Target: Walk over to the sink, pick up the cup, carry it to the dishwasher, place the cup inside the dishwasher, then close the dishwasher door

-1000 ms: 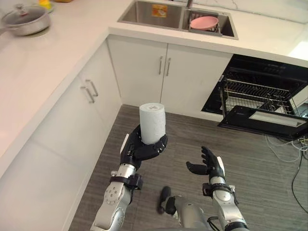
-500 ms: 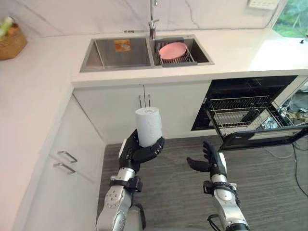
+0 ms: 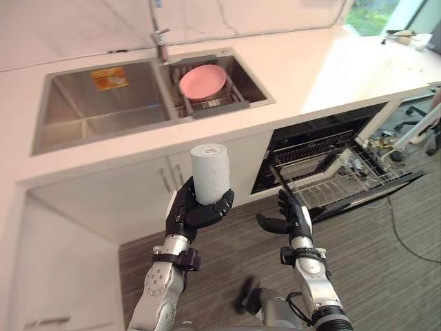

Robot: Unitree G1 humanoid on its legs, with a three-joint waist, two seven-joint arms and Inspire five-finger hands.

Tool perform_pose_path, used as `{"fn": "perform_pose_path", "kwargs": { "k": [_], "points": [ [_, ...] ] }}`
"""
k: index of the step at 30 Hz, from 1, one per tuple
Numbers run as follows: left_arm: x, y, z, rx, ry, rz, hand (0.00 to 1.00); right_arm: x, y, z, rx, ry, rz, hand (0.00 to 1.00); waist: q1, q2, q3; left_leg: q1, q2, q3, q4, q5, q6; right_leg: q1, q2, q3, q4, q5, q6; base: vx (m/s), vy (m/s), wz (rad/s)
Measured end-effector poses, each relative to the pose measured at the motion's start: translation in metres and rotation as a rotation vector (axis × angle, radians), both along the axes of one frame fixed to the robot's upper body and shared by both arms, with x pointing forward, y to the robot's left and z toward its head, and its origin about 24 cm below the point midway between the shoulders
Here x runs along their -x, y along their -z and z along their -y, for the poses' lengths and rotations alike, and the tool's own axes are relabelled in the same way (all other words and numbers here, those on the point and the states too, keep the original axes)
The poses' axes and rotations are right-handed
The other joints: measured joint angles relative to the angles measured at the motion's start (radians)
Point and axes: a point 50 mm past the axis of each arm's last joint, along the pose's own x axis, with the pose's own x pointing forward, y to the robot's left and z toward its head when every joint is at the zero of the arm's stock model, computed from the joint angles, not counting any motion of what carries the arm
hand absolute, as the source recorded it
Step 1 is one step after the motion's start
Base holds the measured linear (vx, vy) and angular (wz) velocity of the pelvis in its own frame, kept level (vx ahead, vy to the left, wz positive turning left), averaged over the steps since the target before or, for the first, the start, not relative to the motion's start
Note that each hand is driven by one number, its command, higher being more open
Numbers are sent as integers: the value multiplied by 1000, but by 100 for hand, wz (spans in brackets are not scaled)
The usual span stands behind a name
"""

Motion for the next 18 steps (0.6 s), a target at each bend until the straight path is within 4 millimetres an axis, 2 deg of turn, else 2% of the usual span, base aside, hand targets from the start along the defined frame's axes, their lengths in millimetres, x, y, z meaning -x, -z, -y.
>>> {"fn": "perform_pose_path", "kwargs": {
  "k": [1, 2, 4, 6, 8, 10, 11, 12, 14, 18],
  "points": [
    [-4, 3, 2, -8, 12, -11, 30, 0, -2, 3, 9, 2, 9, 90, -9, 6, -1, -43, 34, -17, 125, 3, -1, 5, 10, -1, 30, -45, 3, 454, -123, -11],
    [-7, 5, 5, -18, 20, -16, 30, 0, -5, 6, 20, 3, 20, 90, -13, 19, 4, -117, 98, -49, 328, 31, -9, 38, 39, -7, 23, -68, -2, 503, -171, -8],
    [-8, 9, 7, -27, 23, -33, 30, 0, -9, 6, 20, 5, 39, 90, -5, 25, 7, -224, 168, -100, 605, 50, -16, 114, 82, 6, -30, -81, -6, 367, -112, -27],
    [-8, 9, 10, -17, 24, -35, 30, 1, -18, 7, 24, 16, 86, 90, -1, 24, 8, -299, 171, -117, 681, 37, -6, 186, 92, 25, -81, -80, -4, 282, -2, -34],
    [-10, 6, 10, -17, 22, -19, 30, -1, -27, 7, 25, 18, 135, 90, 6, 24, 8, -353, 158, -114, 602, 27, 4, 229, 89, 54, -120, -74, 9, 257, 48, -38],
    [-12, 2, 9, -21, 17, 0, 30, -2, -31, 8, 5, 17, 160, 90, 16, 25, 8, -382, 129, -130, 397, 28, 11, 253, 85, 90, -155, -57, 34, 142, 107, -45],
    [-12, 0, 10, -24, 16, 8, 30, -2, -31, 8, 3, 13, 160, 90, 16, 30, 8, -385, 109, -156, 295, 50, 14, 260, 86, 103, -166, -50, 45, 111, 184, -46],
    [-12, -2, 11, -20, 14, 18, 30, -2, -31, 7, -7, 10, 160, 90, 17, 43, 9, -379, 89, -189, 184, 171, 16, 259, 94, 124, -171, -45, 69, 115, 248, -47],
    [-12, -1, 6, -44, 6, 19, 30, 5, -27, 1, -67, 8, 150, 90, 13, 19, 7, -346, 48, -147, 122, 182, 38, 265, 63, 162, -213, -15, 102, 85, 224, -35],
    [-11, -2, -1, -59, -16, 27, 30, 7, -27, -9, -163, -35, 156, 90, 15, 17, 8, -296, 12, -90, 64, 191, 54, 285, 50, 206, -273, 24, 124, 71, 122, -31]
  ]
}}
